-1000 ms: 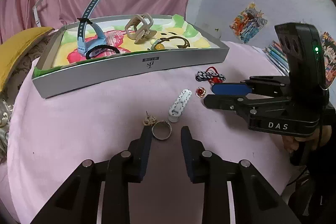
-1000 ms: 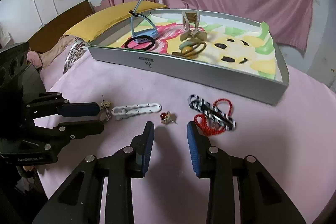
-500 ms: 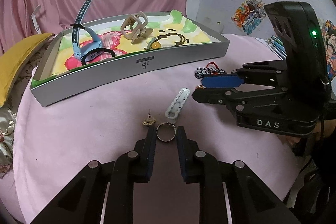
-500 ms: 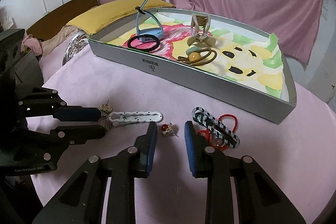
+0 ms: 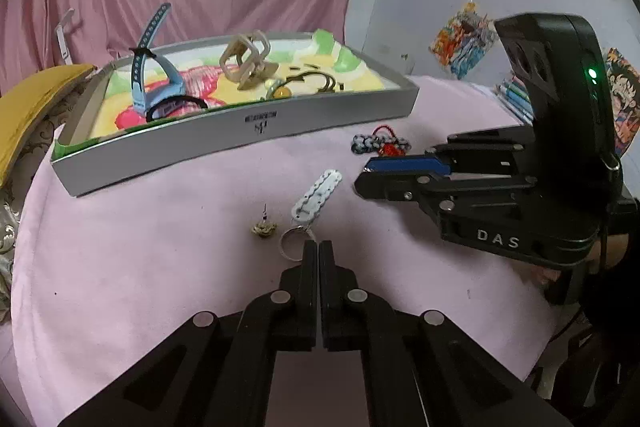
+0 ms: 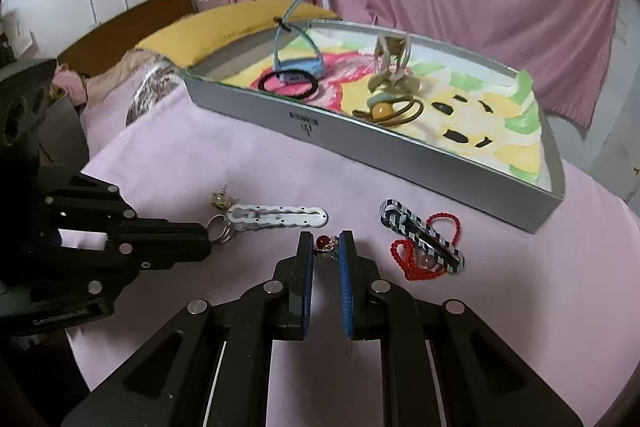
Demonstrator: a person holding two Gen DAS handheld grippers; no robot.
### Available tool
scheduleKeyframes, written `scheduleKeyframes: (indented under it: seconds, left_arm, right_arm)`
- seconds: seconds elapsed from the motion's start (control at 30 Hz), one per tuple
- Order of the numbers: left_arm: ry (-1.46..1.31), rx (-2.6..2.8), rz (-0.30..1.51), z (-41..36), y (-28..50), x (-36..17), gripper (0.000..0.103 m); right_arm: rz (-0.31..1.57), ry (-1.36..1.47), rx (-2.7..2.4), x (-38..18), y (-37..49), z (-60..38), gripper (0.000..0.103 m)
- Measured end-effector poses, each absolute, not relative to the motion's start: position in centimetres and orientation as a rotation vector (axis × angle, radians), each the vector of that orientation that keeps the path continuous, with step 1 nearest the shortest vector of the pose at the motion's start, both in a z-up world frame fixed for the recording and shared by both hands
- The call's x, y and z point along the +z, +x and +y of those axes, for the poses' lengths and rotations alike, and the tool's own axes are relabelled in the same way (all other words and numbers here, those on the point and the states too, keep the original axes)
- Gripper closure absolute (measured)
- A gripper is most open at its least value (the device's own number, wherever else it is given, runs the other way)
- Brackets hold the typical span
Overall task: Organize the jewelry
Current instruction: 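Grasp the silver ring with the left tool while the right tool grasps the red earring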
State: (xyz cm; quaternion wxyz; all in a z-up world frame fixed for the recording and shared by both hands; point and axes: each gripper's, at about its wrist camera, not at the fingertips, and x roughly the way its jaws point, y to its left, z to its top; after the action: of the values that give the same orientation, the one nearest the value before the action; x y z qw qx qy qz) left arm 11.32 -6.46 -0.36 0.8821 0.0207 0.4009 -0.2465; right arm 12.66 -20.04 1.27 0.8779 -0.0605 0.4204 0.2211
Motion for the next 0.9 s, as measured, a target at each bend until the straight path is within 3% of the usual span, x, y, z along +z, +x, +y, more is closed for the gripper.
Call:
scheduleKeyframes:
  seconds: [0.37, 0.57, 0.9]
  left_arm:
    - [0.05, -0.486, 0.844, -6.3, 11.2, -0.6, 0.101]
    - [0.041, -0.465, 0.854, -6.2, 11.8, -0.7, 0.081]
    - [0.065, -0.455, 0.865, -7.2, 12.9, -0.8, 0.079]
  right_arm:
    - [0.874, -0.103, 0.454, 1.3, 12.1, -20.6, 0.092]
    - [0.881, -0.09, 0.459, 1.2, 12.3, -20.7, 0.092]
    - [0.888, -0.071, 0.469, 1.1, 12.5, -20.8, 0.092]
